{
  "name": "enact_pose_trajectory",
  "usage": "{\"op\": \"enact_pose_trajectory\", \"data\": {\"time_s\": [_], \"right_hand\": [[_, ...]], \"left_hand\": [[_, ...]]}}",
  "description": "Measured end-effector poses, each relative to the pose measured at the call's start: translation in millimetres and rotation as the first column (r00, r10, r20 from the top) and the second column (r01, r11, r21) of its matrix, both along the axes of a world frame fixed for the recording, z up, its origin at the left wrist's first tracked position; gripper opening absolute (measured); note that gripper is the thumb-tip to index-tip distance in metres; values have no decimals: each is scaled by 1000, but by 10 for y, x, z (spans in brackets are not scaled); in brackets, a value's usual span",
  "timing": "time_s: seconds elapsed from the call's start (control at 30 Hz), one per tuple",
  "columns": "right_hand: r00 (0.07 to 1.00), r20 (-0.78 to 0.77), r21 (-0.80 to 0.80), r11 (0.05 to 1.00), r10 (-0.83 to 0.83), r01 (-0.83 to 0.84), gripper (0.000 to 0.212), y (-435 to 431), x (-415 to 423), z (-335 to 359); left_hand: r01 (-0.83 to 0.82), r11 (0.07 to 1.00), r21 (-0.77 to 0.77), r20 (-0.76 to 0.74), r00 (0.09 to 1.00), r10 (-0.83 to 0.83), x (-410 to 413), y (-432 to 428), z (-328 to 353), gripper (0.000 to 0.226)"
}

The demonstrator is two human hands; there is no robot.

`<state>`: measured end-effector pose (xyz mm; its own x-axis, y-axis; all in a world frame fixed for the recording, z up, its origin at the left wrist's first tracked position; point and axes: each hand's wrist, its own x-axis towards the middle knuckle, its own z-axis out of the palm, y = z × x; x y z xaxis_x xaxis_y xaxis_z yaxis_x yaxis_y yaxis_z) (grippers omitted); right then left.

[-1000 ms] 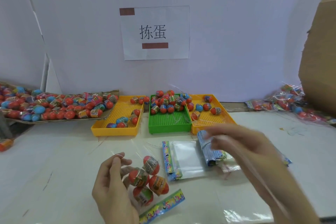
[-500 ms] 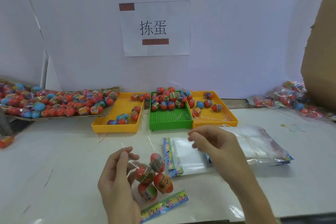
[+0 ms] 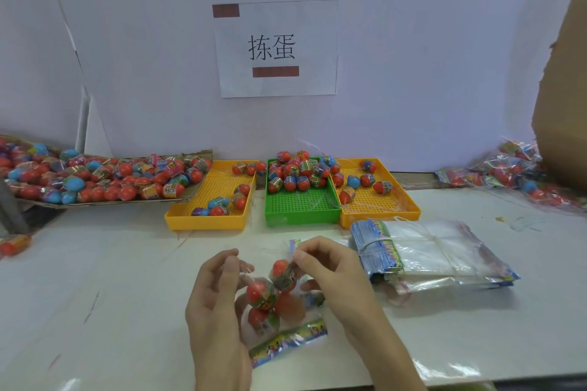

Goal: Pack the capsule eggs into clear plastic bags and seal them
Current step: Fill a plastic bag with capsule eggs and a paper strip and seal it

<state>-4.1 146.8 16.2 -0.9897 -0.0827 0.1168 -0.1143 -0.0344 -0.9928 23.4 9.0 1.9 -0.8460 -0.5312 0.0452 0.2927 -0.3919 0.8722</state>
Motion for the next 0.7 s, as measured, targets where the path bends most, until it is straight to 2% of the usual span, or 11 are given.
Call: {"op": "enact_pose_trajectory", "data": {"time_s": [0.13, 0.27, 0.43, 0.57, 0.7], "right_hand": [[997, -49, -63, 996, -66, 63, 14, 8, -31, -14], [988, -85, -75, 990, -129, 122, 14, 31, -57, -23], [990, -94, -80, 992, -106, 98, 16, 49, -51, -28], [995, -73, -84, 995, -63, 57, 16, 41, -28, -22], [988, -128, -42, 996, -87, 82, 14, 44, -18, -33]], "left_hand": [[97, 995, -14, 10, 995, -97, -31, -16, -17, 41], [152, 985, -83, 32, 988, -149, -23, -19, -73, 18], [111, 988, -110, 10, 994, -110, -5, -11, -64, 6], [46, 990, -133, -6, 999, -48, 2, 0, -75, 22], [33, 992, -125, -16, 999, -36, 12, 20, -48, 21]]}}
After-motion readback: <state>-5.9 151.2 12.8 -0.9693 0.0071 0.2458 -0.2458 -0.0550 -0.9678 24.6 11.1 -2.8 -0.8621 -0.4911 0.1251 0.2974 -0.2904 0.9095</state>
